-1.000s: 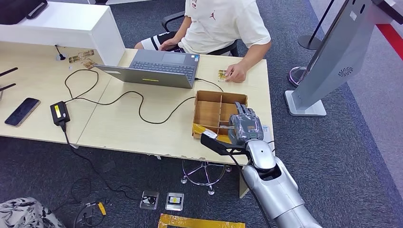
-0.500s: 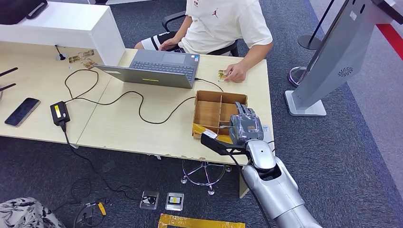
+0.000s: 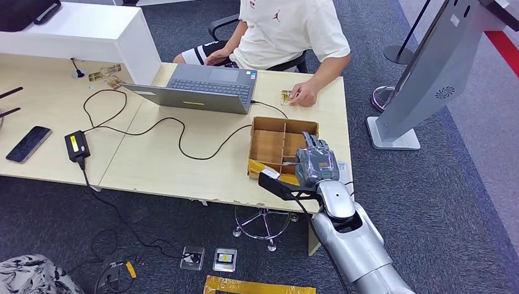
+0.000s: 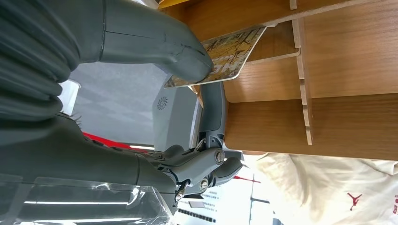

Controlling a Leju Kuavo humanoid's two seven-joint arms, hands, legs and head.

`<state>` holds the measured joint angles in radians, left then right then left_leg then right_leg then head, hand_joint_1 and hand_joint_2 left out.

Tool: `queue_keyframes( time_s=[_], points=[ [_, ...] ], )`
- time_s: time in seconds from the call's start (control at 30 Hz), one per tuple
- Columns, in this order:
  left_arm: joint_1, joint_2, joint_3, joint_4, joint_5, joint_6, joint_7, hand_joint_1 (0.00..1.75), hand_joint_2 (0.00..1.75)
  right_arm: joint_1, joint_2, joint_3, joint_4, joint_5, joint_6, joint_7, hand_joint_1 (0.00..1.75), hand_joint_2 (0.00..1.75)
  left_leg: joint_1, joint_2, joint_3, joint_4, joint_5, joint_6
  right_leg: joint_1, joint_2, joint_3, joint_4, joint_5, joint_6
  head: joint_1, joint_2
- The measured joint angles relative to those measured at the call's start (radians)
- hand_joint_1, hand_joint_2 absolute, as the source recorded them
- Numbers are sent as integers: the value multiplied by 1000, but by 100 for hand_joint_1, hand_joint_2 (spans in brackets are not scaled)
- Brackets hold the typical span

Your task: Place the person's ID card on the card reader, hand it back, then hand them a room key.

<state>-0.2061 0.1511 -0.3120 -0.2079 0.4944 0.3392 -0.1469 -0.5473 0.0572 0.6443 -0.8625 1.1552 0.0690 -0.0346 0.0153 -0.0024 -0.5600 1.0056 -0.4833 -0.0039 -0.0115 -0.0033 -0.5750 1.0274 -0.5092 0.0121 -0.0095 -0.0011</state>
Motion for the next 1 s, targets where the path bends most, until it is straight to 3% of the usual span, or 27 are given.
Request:
queue_keyframes(
  time_s=[0.27, 0.47, 0.73, 1.0],
  points=[
    [6, 0, 0, 0, 0, 2, -3, 0, 175, 0, -4, -7, -28, 8, -36, 31, 175, 175, 0, 0, 0, 0, 0, 0, 0, 0, 0, 0, 0, 0, 0, 0],
    [16, 0, 0, 1, 1, 8, -14, 0, 175, -4, -25, -77, -218, 37, -48, 52, 175, 175, 0, 0, 0, 0, 0, 0, 0, 0, 0, 0, 0, 0, 0, 0],
    [18, -2, 0, 2, 1, 26, -19, 0, 175, -56, -54, -191, -518, 41, -93, 18, 175, 175, 0, 1, 1, 0, 0, 0, 0, 1, 0, 0, 0, 0, 0, 0],
    [14, -8, 0, 2, -2, 30, -20, 0, 175, -157, -55, -220, -606, 37, -153, -25, 175, 175, 0, 1, 1, 0, 0, 0, 0, 1, 0, 1, 0, 0, 0, 0]
  ],
)
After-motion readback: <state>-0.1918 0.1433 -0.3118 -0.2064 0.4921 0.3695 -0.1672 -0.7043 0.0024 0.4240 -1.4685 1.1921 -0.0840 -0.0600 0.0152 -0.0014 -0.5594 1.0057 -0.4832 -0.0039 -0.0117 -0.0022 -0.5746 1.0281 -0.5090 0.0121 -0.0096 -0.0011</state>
